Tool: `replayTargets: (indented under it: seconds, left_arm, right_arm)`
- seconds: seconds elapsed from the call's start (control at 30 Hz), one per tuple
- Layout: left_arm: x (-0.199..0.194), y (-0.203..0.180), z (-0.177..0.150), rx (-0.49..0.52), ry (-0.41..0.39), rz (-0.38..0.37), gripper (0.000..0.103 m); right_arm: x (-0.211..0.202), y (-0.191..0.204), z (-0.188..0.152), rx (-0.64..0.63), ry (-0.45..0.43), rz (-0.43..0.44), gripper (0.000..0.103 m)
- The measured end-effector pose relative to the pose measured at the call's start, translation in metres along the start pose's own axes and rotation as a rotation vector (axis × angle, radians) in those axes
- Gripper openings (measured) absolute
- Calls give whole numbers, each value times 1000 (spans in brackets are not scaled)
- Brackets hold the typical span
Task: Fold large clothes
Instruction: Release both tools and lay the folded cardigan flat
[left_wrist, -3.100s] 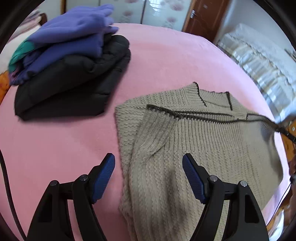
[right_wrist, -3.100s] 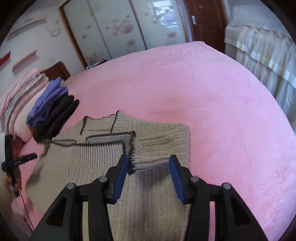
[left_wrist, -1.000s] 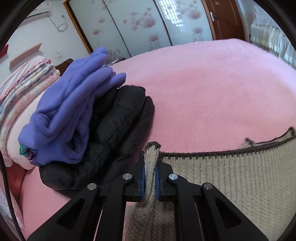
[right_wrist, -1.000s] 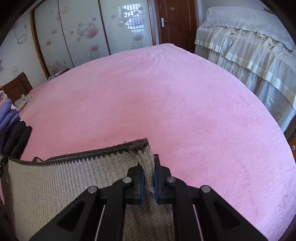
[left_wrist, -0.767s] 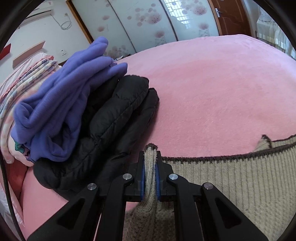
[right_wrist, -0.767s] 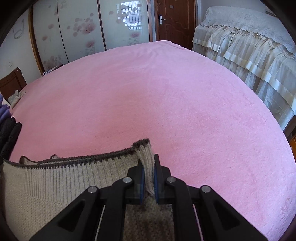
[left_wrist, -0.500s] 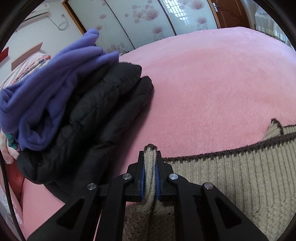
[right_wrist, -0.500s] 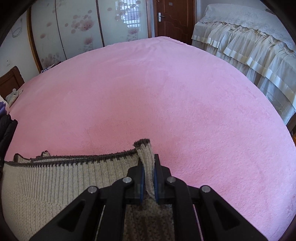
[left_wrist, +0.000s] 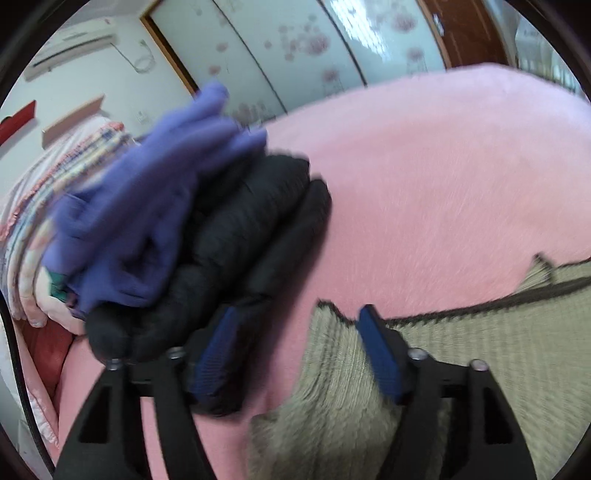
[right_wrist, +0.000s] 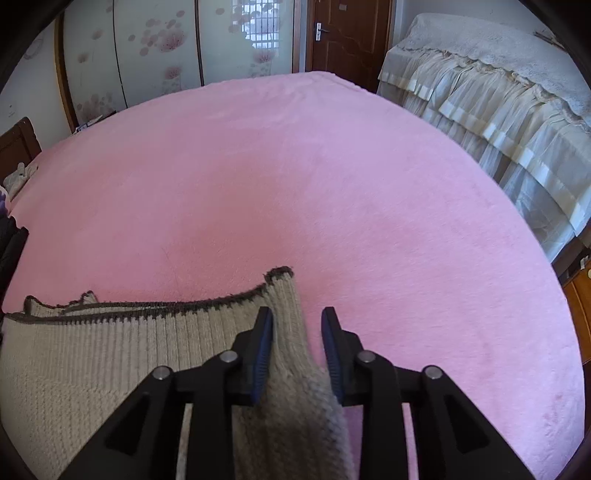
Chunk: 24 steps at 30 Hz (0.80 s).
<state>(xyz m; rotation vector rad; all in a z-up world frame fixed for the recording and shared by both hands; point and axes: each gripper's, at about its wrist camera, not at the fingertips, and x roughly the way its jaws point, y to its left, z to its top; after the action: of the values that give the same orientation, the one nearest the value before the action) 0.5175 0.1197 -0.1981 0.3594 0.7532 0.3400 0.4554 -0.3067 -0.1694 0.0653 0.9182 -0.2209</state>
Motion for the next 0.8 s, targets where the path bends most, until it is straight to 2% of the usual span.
replayTargets:
  seconds: [0.13, 0.23, 0.43, 0.57, 0.7, 0.8]
  left_arm:
    - [-40, 6, 5, 27, -74, -2, 71]
    - [-71, 15, 9, 20, -105, -44, 71]
    - [-123, 51, 14, -65, -57, -179, 71]
    - [-161, 60, 12, -83, -44, -233, 72]
    - [-204, 70, 10, -88, -70, -250, 85]
    - [-236, 77, 8, -90, -83, -281, 91]
  right_arm:
    - [-40, -15, 6, 35, -61, 28, 30]
    - [-67, -17, 11, 30, -101, 35, 30]
    - [-113, -13, 7, 30, -122, 88, 30]
    - [-142, -2, -5, 7, -120, 129, 30]
    - [-176, 9, -17, -10, -119, 175, 30]
    - [-202, 13, -23, -10, -127, 211, 30]
